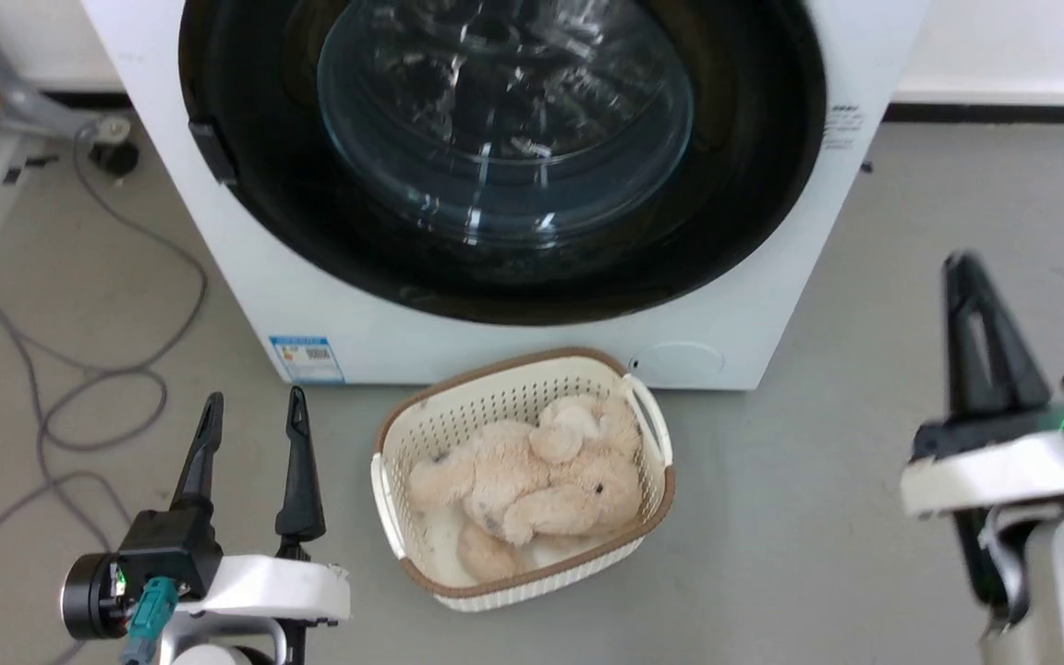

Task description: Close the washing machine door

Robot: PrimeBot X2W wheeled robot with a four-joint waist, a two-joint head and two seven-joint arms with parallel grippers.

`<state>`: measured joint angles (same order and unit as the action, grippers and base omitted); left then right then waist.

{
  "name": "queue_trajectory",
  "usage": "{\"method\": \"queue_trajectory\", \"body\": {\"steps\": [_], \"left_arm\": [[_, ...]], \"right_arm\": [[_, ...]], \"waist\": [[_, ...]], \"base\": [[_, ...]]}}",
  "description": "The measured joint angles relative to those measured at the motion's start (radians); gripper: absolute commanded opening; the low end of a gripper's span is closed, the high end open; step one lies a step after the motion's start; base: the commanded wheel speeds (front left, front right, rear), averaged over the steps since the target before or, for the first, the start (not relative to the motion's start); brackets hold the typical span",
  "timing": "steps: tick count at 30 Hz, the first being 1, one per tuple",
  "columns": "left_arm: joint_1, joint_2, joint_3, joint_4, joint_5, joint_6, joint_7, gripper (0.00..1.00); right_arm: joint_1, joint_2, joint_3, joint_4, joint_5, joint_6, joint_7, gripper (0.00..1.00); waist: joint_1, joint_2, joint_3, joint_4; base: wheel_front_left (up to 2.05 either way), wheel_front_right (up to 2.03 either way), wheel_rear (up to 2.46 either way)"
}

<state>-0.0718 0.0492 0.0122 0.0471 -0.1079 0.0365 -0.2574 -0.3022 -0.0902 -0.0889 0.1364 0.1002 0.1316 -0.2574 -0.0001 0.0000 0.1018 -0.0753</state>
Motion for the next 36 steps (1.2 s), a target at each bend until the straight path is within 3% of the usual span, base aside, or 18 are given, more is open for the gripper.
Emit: {"method": "queue_trajectory", "body": {"steps": [1,2,23,24,36], "left_arm": [[0.006,0.0,0.0,0.0,0.001,0.0,0.0,1.0],[0.014,0.0,0.001,0.0,0.001,0.001,0.0,1.0],[0.114,0.0,-0.006,0.006,0.002,0.014,0.0,1.0],[0.114,0.0,-0.007,0.007,0.002,0.014,0.001,0.0],[0.113,0.0,-0.006,0.006,0.001,0.013,0.015,0.0]], "right_arm": [[0.018,0.004,0.005,0.008,0.004,0.0,0.0,0.97],[0.036,0.007,0.009,0.016,0.011,0.0,0.0,1.0],[0.279,0.036,0.033,-0.025,0.069,0.0,0.0,1.0],[0.28,0.035,0.032,-0.026,0.068,0.0,0.0,0.0],[0.28,0.035,0.031,-0.026,0.059,0.0,0.013,0.0]], "waist": [[0.0,0.0,-0.009,-0.004],[0.0,0.0,-0.018,-0.007],[-0.0001,0.0,-0.116,-0.061],[-0.0001,0.0,-0.117,-0.062],[0.0,0.0,-0.116,-0.054]], "base": [[0.0,0.0,0.0],[0.0,0.0,0.0],[0.0,0.0,0.0],[0.0,0.0,0.0],[0.0,0.0,0.0]]}}
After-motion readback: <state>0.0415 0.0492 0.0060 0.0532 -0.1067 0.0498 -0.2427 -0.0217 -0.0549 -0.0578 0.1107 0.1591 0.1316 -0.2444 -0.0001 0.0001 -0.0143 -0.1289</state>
